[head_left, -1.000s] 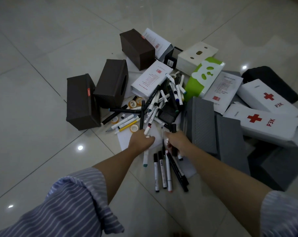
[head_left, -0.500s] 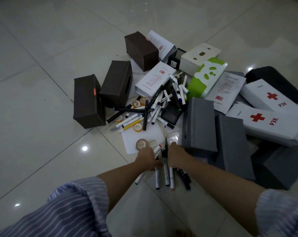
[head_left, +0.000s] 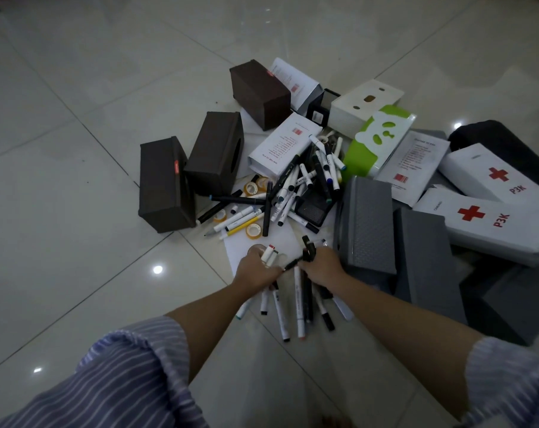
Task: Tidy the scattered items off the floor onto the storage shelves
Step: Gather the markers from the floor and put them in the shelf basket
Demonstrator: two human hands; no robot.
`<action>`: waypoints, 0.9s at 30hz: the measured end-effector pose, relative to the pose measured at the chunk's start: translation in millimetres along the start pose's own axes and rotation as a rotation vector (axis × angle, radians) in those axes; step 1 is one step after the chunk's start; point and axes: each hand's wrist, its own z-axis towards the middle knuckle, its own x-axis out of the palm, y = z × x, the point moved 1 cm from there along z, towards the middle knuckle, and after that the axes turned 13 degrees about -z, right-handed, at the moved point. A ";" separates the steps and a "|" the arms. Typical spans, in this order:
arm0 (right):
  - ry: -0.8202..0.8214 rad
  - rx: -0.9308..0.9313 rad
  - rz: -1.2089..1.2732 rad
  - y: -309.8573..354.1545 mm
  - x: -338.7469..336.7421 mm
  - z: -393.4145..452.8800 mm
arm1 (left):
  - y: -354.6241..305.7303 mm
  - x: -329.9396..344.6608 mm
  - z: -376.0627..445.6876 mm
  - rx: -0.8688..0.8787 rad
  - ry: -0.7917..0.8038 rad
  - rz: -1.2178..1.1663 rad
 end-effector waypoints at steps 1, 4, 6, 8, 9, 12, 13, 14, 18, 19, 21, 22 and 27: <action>-0.010 0.000 0.053 3.8 -2.2 1.9 | -1.4 -2.5 0.0 0.018 -0.023 -0.024; -0.042 -0.029 0.158 14.7 -11.5 5.2 | -3.1 -5.9 -3.3 0.010 -0.044 0.005; -0.078 -0.043 0.235 17.6 -16.0 6.7 | 1.3 -5.5 -5.5 -0.037 -0.033 0.159; -0.096 -0.030 0.229 15.8 -16.0 6.1 | 7.5 -4.4 -8.9 -0.110 0.006 0.358; -0.089 -0.023 0.201 13.6 -14.2 5.5 | 11.0 -3.9 -11.0 -0.139 0.028 0.418; 0.041 -0.011 0.040 8.7 -9.7 -0.4 | 17.4 -3.0 -14.9 -0.167 0.052 0.469; 0.109 -0.015 -0.077 7.5 -8.2 -4.3 | 17.5 -3.7 -14.7 -0.165 0.048 0.471; 0.166 -0.020 -0.200 7.0 -6.5 -8.8 | 17.4 -4.8 -14.3 -0.162 0.041 0.467; 0.136 -0.071 -0.398 4.1 3.9 -19.3 | 14.4 -9.4 -12.7 -0.143 0.021 0.437; 0.124 -0.079 -0.429 3.7 5.2 -20.4 | 15.2 -9.7 -12.5 -0.145 0.018 0.421; 0.138 -0.086 -0.467 2.0 6.7 -20.9 | 16.5 -8.8 -13.2 -0.148 0.017 0.409; 0.137 -0.075 -0.465 -0.3 7.9 -20.0 | 17.8 -7.4 -13.2 -0.145 0.020 0.423; 0.065 -0.070 -0.545 -5.1 8.6 -19.6 | 13.5 -2.5 -11.4 -0.155 0.008 0.373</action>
